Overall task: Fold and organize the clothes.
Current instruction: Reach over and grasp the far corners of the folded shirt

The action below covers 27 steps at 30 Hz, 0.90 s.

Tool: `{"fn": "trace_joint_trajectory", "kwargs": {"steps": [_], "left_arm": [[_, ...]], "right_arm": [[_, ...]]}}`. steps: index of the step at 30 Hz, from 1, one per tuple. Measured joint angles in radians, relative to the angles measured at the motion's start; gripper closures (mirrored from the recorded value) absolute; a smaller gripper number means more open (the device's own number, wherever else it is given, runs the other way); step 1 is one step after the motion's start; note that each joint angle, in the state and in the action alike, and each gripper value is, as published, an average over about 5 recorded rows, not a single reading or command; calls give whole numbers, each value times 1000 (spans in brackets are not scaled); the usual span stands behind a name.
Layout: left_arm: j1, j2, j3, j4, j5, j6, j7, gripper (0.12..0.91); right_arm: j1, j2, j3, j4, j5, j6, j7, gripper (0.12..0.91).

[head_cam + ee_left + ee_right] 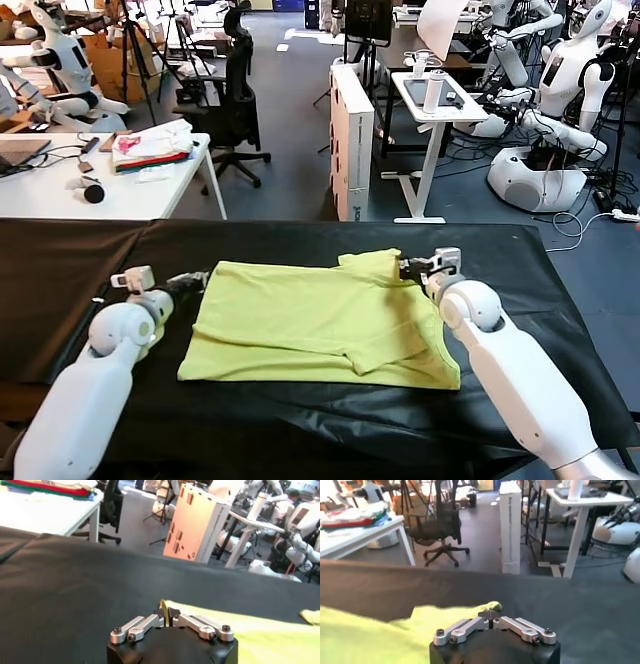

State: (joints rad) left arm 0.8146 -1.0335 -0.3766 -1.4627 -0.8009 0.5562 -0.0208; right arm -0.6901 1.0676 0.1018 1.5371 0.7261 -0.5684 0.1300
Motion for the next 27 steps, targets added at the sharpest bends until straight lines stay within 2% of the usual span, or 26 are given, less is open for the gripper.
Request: {"fn": "trace_joint_trajectory", "kwargs": {"steps": [3,6,10,13,16,18,23,27], "left_arm": [[-36,-18,12,37,5,-2,-7,346],[-65,-33,24,71,10,-3,-8,193],[-82,-49,36,99,14,-3,-7,130],[-88,-57,43,110,16,-3,-5,198],[-95,-62,47,122,21,-4,-4,358],[-100,-64,48,132,26,-6,-3,438],[-108,-65,48,149,29,-10,-3,531],[-106,-65,48,150,30,-9,-1,719]], "right_arm": [[-5,-1,0,4,-1,-1,0,887],[-6,-2,0,6,-1,-1,-1,887],[-2,-1,0,6,-1,-3,-1,887],[1,2,-1,5,-1,-4,-2,887],[2,3,-1,6,-1,-4,-2,887],[2,3,-1,6,-1,-5,-2,887],[4,2,-1,5,1,-5,-3,887],[8,3,-1,1,2,-5,-3,887]]}}
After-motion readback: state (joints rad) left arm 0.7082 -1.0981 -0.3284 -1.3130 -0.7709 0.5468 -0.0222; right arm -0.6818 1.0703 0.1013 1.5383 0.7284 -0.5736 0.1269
